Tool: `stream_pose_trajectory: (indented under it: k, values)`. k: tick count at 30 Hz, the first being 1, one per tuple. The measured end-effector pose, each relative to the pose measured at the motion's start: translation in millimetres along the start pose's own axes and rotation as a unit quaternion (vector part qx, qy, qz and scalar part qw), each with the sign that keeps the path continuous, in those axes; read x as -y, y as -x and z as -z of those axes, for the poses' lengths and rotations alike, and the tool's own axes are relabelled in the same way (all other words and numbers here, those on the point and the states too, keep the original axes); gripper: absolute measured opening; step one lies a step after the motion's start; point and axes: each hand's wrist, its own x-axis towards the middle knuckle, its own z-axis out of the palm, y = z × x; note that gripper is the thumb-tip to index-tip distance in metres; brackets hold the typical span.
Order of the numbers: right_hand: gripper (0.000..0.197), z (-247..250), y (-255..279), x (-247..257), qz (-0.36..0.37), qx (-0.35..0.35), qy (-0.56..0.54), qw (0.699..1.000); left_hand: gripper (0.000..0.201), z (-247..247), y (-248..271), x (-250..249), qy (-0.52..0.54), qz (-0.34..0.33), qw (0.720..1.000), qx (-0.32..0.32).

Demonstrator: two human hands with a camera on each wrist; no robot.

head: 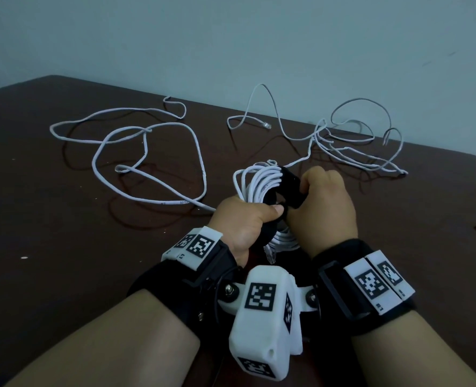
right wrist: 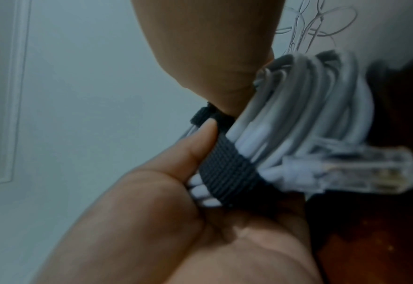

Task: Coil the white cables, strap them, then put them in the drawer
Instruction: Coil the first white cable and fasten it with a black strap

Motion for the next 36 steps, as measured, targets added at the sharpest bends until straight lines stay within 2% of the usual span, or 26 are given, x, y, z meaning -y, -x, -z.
stream_pose_trajectory:
  k: [3,6,13,16,21,28,31,36]
  values:
    - [0.018,2.3,0.5,-0.9,0.009,0.015,0.008,1.000,0.024,-0.2,0.1,-0.5,0.006,-0.005,1.000,-0.015]
    - [0.009,1.3,1.3,-2.1,0.026,-0.006,-0.019,0.999,0.025,0.9,-0.6,-1.3,0.018,-0.002,0.999,-0.031]
    - [0.005,-0.2,3.9,-5.4,0.033,0.005,-0.067,0.997,0.021,9.1,0.5,-8.8,0.028,0.006,0.999,-0.018]
    - [0.009,1.8,6.3,-7.9,0.027,0.011,-0.090,0.995,0.020,10.5,1.8,-11.8,0.020,-0.011,1.000,-0.003]
    - [0.012,5.6,10.3,-10.9,0.009,0.017,-0.139,0.990,0.008,13.7,2.5,-13.6,-0.014,-0.034,0.999,0.032]
    - [0.022,6.1,9.4,-12.7,-0.014,0.046,-0.209,0.977,0.011,13.3,1.6,-12.1,0.007,-0.031,0.999,0.008]
    - [0.019,4.0,9.4,-12.8,-0.030,0.047,-0.237,0.970,0.002,11.5,-0.8,-9.0,0.001,-0.030,1.000,-0.008]
    - [0.024,5.2,9.2,-11.7,-0.026,0.042,-0.253,0.966,0.008,10.8,-4.2,-4.1,0.001,-0.018,1.000,-0.024]
